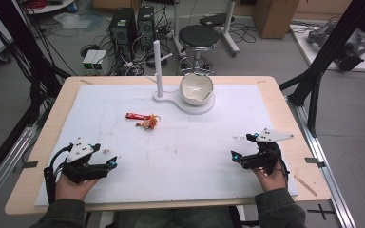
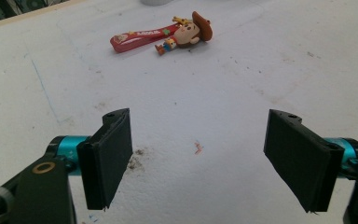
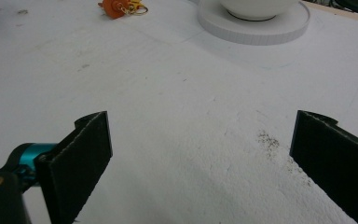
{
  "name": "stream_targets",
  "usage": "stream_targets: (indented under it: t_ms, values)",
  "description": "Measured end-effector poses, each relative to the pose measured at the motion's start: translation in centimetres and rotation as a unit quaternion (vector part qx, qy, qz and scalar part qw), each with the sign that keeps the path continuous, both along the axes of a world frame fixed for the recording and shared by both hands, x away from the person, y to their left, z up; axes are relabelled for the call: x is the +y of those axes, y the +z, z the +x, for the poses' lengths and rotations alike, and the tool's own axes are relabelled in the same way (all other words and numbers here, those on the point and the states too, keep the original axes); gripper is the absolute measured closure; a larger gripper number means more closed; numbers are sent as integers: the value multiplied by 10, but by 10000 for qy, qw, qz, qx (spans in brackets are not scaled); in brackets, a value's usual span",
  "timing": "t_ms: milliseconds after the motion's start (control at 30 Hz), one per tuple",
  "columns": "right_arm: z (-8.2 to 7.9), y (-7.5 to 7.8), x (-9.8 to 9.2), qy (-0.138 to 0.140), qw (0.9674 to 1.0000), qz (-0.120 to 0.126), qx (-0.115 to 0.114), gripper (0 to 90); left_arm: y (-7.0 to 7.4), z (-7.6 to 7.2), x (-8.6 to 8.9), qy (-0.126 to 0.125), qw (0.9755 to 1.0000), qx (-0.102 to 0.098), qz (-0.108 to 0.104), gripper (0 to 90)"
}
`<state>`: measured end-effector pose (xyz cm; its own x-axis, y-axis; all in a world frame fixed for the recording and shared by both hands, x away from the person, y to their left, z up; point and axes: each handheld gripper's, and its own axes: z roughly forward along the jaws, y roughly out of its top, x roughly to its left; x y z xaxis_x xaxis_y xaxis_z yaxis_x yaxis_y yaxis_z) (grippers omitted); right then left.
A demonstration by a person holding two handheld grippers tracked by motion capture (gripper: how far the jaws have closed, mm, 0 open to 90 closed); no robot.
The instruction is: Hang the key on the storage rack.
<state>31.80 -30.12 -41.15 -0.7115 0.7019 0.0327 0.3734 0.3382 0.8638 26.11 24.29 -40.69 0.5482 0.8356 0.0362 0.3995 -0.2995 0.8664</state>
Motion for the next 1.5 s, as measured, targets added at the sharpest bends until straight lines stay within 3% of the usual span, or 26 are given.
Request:
stream_targets:
  t_ms: [1500]
  values:
    - [-2,-2,1,48,9999,-46,121,48,4,16,-14,-101,9999,58,-122,250]
